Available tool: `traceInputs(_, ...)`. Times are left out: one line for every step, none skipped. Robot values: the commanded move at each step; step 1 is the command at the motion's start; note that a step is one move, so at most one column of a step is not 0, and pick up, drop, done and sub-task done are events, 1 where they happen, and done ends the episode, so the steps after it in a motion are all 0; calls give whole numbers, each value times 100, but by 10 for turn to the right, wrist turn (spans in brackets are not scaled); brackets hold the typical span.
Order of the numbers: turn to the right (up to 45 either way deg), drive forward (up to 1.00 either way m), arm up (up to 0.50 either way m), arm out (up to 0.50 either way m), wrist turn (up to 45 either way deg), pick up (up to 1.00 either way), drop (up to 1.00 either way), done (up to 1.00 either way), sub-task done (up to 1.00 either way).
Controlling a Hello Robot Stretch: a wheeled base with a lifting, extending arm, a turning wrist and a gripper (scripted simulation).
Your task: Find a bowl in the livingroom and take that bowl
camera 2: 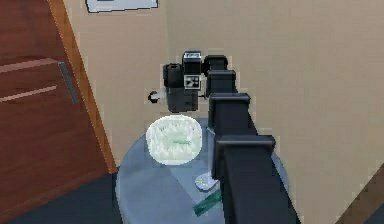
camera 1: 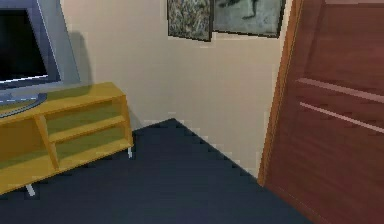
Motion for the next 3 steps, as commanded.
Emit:
traceInputs(0,0,-28,0,0,0,0,0,0)
traceInputs(0,0,0,0,0,100,0,0,0)
traceInputs(0,0,10,0,0,0,0,0,0)
